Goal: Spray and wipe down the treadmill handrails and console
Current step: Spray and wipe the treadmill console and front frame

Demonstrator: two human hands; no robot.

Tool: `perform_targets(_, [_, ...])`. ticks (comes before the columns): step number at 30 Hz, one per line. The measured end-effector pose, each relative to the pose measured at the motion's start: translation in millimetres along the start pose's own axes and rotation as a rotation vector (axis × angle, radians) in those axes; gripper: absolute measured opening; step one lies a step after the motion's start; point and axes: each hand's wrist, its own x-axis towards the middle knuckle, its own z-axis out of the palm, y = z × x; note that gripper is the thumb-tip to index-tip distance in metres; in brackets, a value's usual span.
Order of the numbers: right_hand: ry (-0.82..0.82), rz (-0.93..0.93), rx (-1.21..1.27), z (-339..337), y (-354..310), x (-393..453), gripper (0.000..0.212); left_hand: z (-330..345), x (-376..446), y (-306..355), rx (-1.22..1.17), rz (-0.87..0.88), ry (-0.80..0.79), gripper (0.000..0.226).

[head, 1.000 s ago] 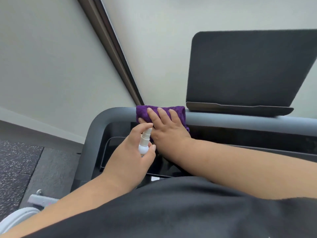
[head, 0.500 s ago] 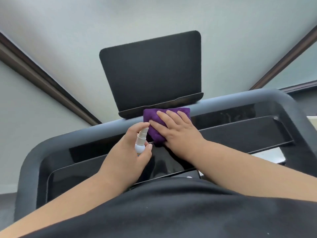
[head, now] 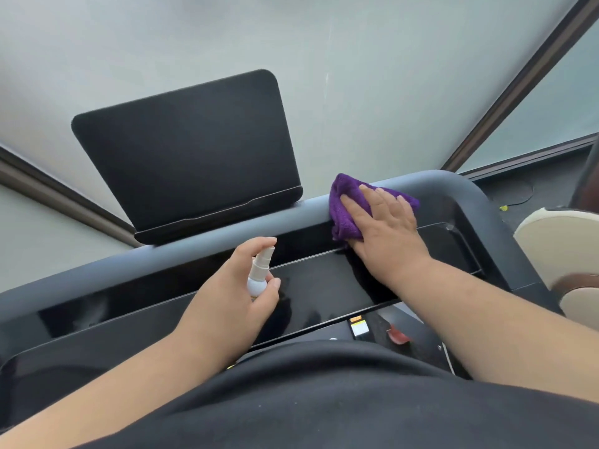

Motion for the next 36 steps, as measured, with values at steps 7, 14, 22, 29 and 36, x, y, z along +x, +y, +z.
perform_targets(7, [-0.066,-0.407,0.004,14.6,-63.1,-3.5,0.069,18.0,15.4,26.6,0.051,0.016,0.087,0.057])
perform_targets(14, [-0.019,-0.334,0.026,4.5,-13.6,12.1,0.069,30.8,18.5,44.1,0.074,0.023,0.105,0.058])
perform_targets(22, [0.080,-0.118,0.080,-1.7,30.8,10.0,0.064,32.7,14.3,44.9,0.080,-0.011,0.104,0.061])
perform_targets(29, [0.039,-0.260,0.110,5.3,-18.7,4.4,0.068,20.2,-0.6,29.8,0.095,-0.048,0.149,0.067])
perform_targets(36, [0.036,-0.441,0.086,10.0,-71.9,6.1,0.072,-3.6,-22.0,10.1,0.083,-0.125,0.205,0.061])
